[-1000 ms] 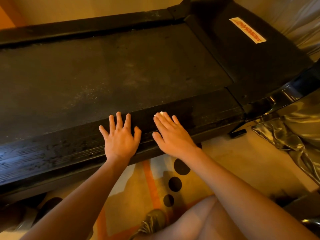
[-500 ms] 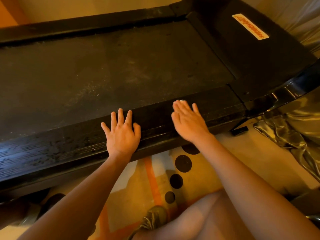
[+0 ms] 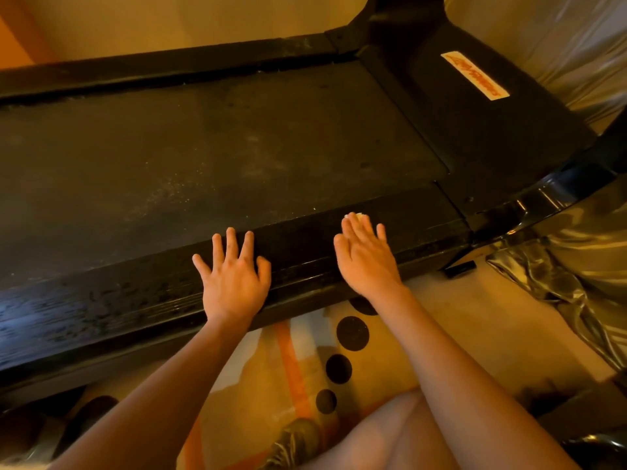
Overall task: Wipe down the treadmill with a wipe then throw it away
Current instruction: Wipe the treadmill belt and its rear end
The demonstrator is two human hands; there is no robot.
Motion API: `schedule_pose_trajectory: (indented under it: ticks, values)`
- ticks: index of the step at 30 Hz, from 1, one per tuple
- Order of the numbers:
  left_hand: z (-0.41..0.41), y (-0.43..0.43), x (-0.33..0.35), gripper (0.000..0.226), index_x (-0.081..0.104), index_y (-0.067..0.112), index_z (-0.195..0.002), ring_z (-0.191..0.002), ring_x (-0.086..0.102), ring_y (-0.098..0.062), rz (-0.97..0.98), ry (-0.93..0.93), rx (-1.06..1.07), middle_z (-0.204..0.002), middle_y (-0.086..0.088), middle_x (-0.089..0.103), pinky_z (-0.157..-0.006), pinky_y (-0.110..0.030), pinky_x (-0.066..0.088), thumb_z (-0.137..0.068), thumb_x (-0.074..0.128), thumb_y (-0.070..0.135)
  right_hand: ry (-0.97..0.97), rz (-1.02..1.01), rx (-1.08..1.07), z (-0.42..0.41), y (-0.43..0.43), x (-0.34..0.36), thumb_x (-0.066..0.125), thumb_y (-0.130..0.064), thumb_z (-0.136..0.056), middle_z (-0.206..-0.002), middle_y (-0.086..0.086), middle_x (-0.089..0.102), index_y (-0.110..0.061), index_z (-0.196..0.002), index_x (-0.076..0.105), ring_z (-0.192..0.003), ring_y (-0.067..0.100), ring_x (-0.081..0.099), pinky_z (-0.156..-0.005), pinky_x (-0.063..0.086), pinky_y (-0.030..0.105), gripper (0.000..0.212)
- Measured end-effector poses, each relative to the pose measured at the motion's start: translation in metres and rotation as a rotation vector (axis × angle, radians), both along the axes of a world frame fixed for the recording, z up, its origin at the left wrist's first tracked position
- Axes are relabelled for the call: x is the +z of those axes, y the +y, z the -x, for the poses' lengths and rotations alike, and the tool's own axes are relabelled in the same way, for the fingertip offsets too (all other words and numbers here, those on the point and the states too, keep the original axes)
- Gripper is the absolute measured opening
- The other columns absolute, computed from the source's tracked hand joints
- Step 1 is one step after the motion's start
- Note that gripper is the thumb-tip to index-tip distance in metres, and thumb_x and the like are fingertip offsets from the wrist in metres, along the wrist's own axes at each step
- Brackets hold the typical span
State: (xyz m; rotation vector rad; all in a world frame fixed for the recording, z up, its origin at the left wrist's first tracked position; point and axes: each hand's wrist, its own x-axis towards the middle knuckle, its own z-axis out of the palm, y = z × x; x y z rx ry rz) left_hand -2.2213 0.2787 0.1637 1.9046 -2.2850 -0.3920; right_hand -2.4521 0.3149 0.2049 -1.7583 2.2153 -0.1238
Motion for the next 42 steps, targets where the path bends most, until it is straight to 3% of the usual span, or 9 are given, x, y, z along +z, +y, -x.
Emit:
schedule_pose_trajectory:
  ticks: [3, 5, 10, 16, 21, 27, 33, 38, 42]
  values:
    - [0.0, 0.0, 0.001, 0.061, 0.02, 0.025, -0.163, -0.158, 0.002, -0.034, 0.002, -0.002, 0.008, -0.171, -0.01, 0.011, -0.121, -0.067, 0.005, -0.106, 0.024, 0.048, -0.052, -0.005, 0.276, -0.034, 0.029, 0.003, 0.006, -0.046, -0.11, -0.171, -0.008, -0.004, -0.023, -0.164, 0.007, -0.155, 0.007, -0.014, -0.124, -0.014, 0.034, 0.059]
    - [-0.001, 0.002, 0.001, 0.061, 0.019, 0.025, -0.163, -0.158, 0.001, -0.033, -0.005, -0.006, 0.01, -0.171, -0.01, 0.01, -0.121, -0.067, 0.005, -0.106, 0.023, 0.048, -0.028, 0.015, 0.349, -0.028, 0.034, 0.001, 0.007, -0.046, -0.11, -0.171, -0.012, -0.005, -0.025, -0.164, 0.006, -0.154, 0.004, -0.015, -0.124, -0.014, 0.034, 0.057]
    - [0.0, 0.002, 0.002, 0.061, 0.02, 0.025, -0.163, -0.158, 0.002, -0.034, -0.003, 0.004, 0.0, -0.171, -0.01, 0.012, -0.121, -0.067, 0.005, -0.107, 0.023, 0.048, 0.039, -0.008, 0.043, 0.019, -0.001, 0.002, 0.005, -0.044, -0.11, -0.173, -0.003, 0.003, -0.02, -0.164, 0.01, -0.157, 0.011, -0.007, -0.124, -0.011, 0.039, 0.059]
    - [-0.001, 0.002, 0.001, 0.061, 0.02, 0.025, -0.163, -0.158, 0.002, -0.034, -0.003, -0.004, 0.009, -0.171, -0.01, 0.011, -0.121, -0.067, 0.005, -0.106, 0.024, 0.049, -0.011, -0.009, 0.367, -0.034, 0.053, 0.003, 0.009, -0.046, -0.111, -0.171, -0.011, -0.004, -0.024, -0.164, 0.007, -0.155, 0.005, -0.014, -0.123, -0.015, 0.032, 0.058]
    - [-0.001, 0.001, 0.001, 0.061, 0.02, 0.025, -0.163, -0.158, 0.002, -0.034, -0.002, -0.001, -0.007, -0.171, -0.01, 0.011, -0.121, -0.067, 0.005, -0.107, 0.024, 0.048, 0.055, -0.018, 0.089, 0.016, 0.03, 0.002, 0.006, -0.045, -0.111, -0.172, -0.006, 0.0, -0.023, -0.164, 0.008, -0.156, 0.009, -0.01, -0.126, -0.01, 0.038, 0.058]
    - [-0.003, 0.002, 0.002, 0.061, 0.02, 0.024, -0.163, -0.158, 0.002, -0.034, -0.001, 0.0, -0.002, -0.171, -0.01, 0.011, -0.121, -0.068, 0.006, -0.106, 0.024, 0.048, 0.03, -0.004, 0.367, -0.019, 0.069, 0.003, 0.007, -0.046, -0.11, -0.171, -0.01, -0.005, -0.025, -0.164, 0.004, -0.155, 0.005, -0.015, -0.124, -0.014, 0.033, 0.058]
    - [-0.001, 0.002, 0.003, 0.061, 0.02, 0.025, -0.163, -0.158, 0.001, -0.033, -0.003, 0.005, -0.002, -0.171, -0.01, 0.011, -0.122, -0.067, 0.005, -0.106, 0.023, 0.048, 0.141, -0.015, 0.141, 0.035, 0.038, 0.002, 0.006, -0.047, -0.11, -0.172, -0.004, -0.001, -0.02, -0.164, 0.006, -0.157, 0.011, -0.01, -0.126, -0.011, 0.037, 0.061]
    - [-0.001, 0.003, 0.003, 0.061, 0.02, 0.025, -0.163, -0.158, 0.001, -0.033, -0.002, 0.011, -0.004, -0.171, -0.01, 0.011, -0.122, -0.067, 0.005, -0.107, 0.024, 0.048, 0.1, 0.021, 0.403, 0.009, 0.07, -0.008, 0.005, -0.049, -0.108, -0.17, -0.009, -0.008, -0.023, -0.164, 0.002, -0.155, 0.006, -0.017, -0.127, -0.009, 0.035, 0.062]
    - [-0.001, 0.003, 0.002, 0.061, 0.02, 0.025, -0.163, -0.158, 0.001, -0.033, -0.004, 0.002, 0.0, -0.171, -0.01, 0.011, -0.122, -0.067, 0.004, -0.106, 0.023, 0.047, 0.154, 0.034, 0.139, 0.039, 0.049, -0.01, 0.003, -0.05, -0.107, -0.171, -0.005, -0.006, -0.022, -0.163, 0.0, -0.155, 0.01, -0.015, -0.126, -0.012, 0.036, 0.063]
